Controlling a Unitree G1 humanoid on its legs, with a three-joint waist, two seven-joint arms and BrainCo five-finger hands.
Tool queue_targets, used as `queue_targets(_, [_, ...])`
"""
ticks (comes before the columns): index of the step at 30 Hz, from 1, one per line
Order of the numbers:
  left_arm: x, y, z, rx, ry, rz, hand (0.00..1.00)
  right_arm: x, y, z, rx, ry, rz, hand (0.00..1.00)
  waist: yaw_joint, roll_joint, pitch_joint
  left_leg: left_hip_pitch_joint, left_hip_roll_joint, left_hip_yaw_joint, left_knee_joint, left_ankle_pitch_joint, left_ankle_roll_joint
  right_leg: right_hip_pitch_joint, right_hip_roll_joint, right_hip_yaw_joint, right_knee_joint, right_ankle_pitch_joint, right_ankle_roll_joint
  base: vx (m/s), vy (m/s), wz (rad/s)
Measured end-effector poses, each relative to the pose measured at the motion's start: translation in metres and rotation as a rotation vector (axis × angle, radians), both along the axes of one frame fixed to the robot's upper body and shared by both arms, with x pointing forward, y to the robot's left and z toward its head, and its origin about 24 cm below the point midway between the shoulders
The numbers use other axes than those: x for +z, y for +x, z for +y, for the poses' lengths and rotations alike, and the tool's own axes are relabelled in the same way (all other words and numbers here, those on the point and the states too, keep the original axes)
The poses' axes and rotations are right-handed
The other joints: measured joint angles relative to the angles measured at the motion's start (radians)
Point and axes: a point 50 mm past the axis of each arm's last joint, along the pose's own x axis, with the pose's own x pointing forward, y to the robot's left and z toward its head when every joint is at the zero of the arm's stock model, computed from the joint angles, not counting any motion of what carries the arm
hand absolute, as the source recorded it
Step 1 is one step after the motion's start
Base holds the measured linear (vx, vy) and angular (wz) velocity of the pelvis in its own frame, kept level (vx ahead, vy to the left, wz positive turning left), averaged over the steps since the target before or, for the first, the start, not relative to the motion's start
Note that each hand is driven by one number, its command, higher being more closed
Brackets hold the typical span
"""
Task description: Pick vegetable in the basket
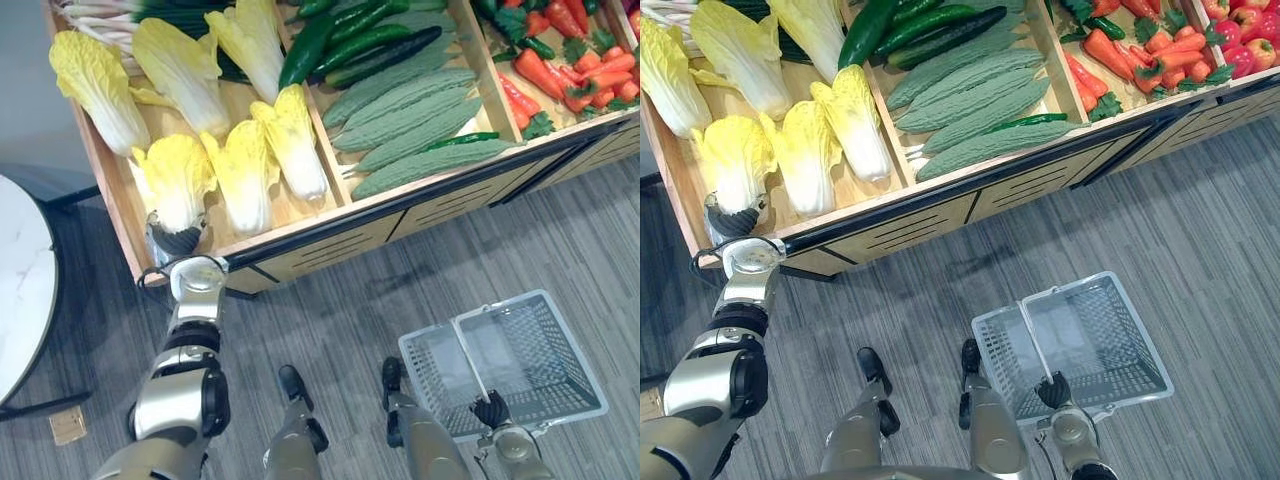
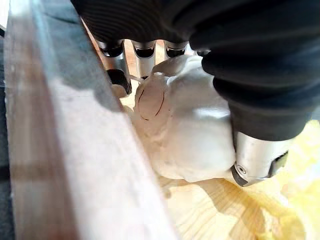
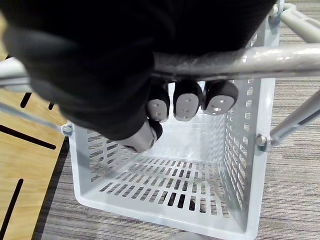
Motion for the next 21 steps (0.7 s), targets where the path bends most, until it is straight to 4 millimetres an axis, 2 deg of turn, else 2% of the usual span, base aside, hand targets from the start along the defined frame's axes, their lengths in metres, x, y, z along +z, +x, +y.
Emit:
queue_targets(3, [0.0, -0.001, -0.011, 0.03, -0.102, -0.087, 1.0, -0.002, -0.002, -0.001, -0.008, -0.001, 0.015, 1.0, 0.0, 0.0, 0.0, 0.014, -0.002, -0.006, 0.0, 0.0, 0.0, 0.019, -0.002, -0.006, 0.0, 0.0, 0.0, 0.01, 0.0, 0.07])
queue_targets(9, [0.002, -0.016, -0.043, 0.042, -0.137, -0.234, 1.0, -0.003, -0.005, -0.002, -0.022, -0.002, 0.026, 1.0, 0.001, 0.004, -0.002, 0.029, -0.006, -0.043, -0.002, 0.002, 0.002, 0.051, -0.007, -0.033, 0.0, 0.0, 0.0, 0.01, 0.002, 0.13])
queue_targets(11, [0.002, -0.021, -0.046, 0.055, -0.136, -0.253, 1.0, -0.003, -0.008, -0.004, -0.044, 0.0, 0.03, 1.0, 0.001, 0.009, -0.004, 0.035, -0.009, -0.059, -0.004, 0.006, 0.003, 0.065, -0.01, -0.042, 0.0, -0.001, 0.0, 0.0, 0.007, 0.2])
queue_targets(16, [0.018, -0.031, -0.049, 0.059, -0.065, -0.342, 1.0, -0.006, -0.016, -0.008, -0.079, 0.001, 0.05, 1.0, 0.005, 0.017, -0.009, 0.052, -0.02, -0.088, -0.006, 0.006, 0.003, 0.101, -0.022, -0.069, 0.0, -0.002, -0.001, -0.01, 0.017, 0.2])
queue_targets(18, [0.022, -0.034, -0.052, 0.055, -0.071, -0.372, 1.0, -0.008, -0.024, -0.012, -0.108, 0.0, 0.064, 1.0, 0.013, 0.026, -0.028, 0.053, -0.025, -0.09, -0.006, 0.004, 0.002, 0.106, -0.028, -0.071, -0.001, -0.001, 0.002, 0.02, 0.027, 0.1])
queue_targets(19, [0.027, -0.037, -0.054, 0.052, -0.049, -0.395, 1.0, -0.008, -0.027, -0.015, -0.129, 0.0, 0.07, 1.0, 0.023, 0.032, -0.037, 0.055, -0.028, -0.09, -0.006, 0.004, 0.002, 0.108, -0.031, -0.071, -0.003, 0.002, 0.005, 0.0, 0.0, 0.0])
queue_targets(21, [0.034, -0.042, -0.054, 0.05, 0.014, -0.418, 1.0, -0.01, -0.032, -0.02, -0.163, 0.0, 0.093, 1.0, 0.025, 0.04, -0.047, 0.072, -0.031, -0.089, -0.006, 0.003, 0.001, 0.13, -0.034, -0.07, -0.012, 0.006, 0.01, 0.02, 0.015, 0.03])
